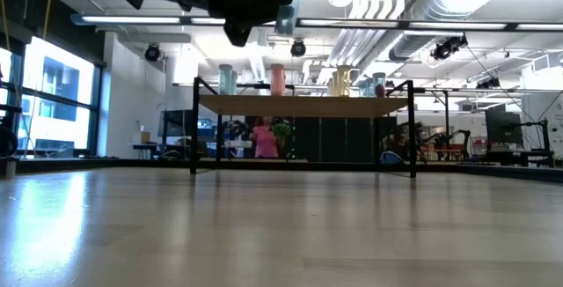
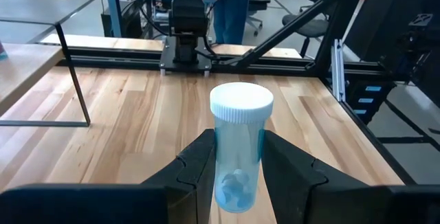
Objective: Pick and place medicine bottles onto shelf by color
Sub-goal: Align the blue pill bottle with the blue pill bottle
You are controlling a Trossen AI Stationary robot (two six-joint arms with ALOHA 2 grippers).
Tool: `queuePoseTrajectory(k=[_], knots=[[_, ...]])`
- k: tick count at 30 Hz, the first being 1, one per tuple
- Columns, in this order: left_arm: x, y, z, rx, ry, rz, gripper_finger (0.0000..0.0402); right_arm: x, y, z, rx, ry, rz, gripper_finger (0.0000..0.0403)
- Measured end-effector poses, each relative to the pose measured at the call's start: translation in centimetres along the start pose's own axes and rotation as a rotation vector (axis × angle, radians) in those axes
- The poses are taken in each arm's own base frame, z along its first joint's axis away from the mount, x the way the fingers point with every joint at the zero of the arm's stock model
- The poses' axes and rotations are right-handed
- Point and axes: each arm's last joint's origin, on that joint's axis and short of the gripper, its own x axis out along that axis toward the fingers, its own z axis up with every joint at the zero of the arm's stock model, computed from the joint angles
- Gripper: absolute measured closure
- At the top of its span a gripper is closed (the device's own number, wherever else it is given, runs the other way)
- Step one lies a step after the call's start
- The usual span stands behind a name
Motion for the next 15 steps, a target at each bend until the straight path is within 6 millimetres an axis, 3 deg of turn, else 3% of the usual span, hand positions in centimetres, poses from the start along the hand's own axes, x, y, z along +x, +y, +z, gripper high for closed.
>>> queuePoseTrajectory(k=[4, 15], knots=[[0.0, 0.0, -0.1, -0.001, 0.009, 0.000, 0.0302, 1.3, -0.1, -0.6, 0.066, 0.041, -0.012, 0.0247], [0.0, 0.2, -0.2, 0.018, 0.015, 0.044, 0.0302, 5.4, 1.3, -2.9, 0.103, 0.152, 0.187, 0.0197]])
